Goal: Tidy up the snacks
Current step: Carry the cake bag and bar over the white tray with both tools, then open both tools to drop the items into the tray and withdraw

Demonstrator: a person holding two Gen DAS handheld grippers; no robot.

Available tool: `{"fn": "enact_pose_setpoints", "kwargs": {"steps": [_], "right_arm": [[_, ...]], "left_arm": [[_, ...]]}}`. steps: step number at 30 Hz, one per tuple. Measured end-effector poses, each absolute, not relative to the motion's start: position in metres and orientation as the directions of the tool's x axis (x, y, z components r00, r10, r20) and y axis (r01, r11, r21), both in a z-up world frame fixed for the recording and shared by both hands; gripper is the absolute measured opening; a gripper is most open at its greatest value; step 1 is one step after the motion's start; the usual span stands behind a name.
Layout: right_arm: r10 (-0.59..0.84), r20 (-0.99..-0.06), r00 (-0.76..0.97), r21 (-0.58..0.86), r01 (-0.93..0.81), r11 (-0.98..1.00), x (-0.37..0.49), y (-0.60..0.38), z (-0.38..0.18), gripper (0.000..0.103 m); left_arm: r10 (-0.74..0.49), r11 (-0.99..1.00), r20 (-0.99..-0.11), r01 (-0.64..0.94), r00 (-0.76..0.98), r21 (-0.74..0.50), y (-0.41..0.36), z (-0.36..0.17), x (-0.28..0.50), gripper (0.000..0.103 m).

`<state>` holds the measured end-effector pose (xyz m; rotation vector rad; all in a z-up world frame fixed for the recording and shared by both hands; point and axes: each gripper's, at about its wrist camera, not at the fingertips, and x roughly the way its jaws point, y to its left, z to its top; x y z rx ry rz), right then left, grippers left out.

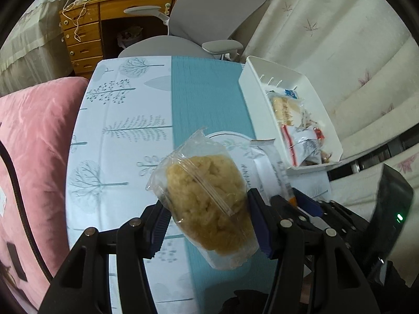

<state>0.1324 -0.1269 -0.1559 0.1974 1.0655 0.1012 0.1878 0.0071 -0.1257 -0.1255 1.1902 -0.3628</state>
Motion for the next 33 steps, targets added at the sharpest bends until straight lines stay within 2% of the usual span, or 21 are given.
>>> {"fn": "enact_pose_setpoints", "kwargs": {"steps": [12, 18, 25, 27, 29, 31, 33], "right_arm": [[0.219, -0.756, 0.616, 0.105, -0.217, 0.971, 0.129, -0.232, -0.112, 0.032], [0.186, -0.743, 0.643, 0.055, -0.218, 0.974, 0.145, -0.281, -0.112, 0.033], [0.154, -0.753, 0.640, 0.066, -0.159, 0.985, 0.169, -0.320, -0.127, 0.033], [0.152, -0.764, 0.627, 0.096, -0.123, 0.988, 0.176, -0.328, -0.135, 0.035], [0.161, -0.775, 0.611, 0.139, -0.083, 0.987, 0.182, -0.336, -0.144, 0.037], [0.151, -0.797, 0.585, 0.153, -0.046, 0.987, 0.188, -0.341, -0.152, 0.044], [0.160, -0.828, 0.537, 0.184, -0.010, 0.983, 0.193, -0.346, -0.161, 0.056]], "left_arm": [[-0.322, 0.947, -0.849, 0.162, 0.419, -0.279, -0.104, -0.106, 0.213, 0.056], [-0.332, 0.941, -0.833, 0.213, 0.441, -0.263, -0.159, -0.104, 0.242, 0.056], [-0.353, 0.931, -0.815, 0.257, 0.459, -0.258, -0.200, -0.111, 0.276, 0.056], [-0.350, 0.931, -0.823, 0.261, 0.448, -0.254, -0.210, -0.117, 0.285, 0.061], [-0.336, 0.935, -0.842, 0.259, 0.422, -0.242, -0.219, -0.125, 0.292, 0.078], [-0.325, 0.939, -0.850, 0.250, 0.415, -0.236, -0.221, -0.129, 0.291, 0.079], [-0.320, 0.941, -0.863, 0.235, 0.390, -0.243, -0.220, -0.135, 0.289, 0.082]]}}
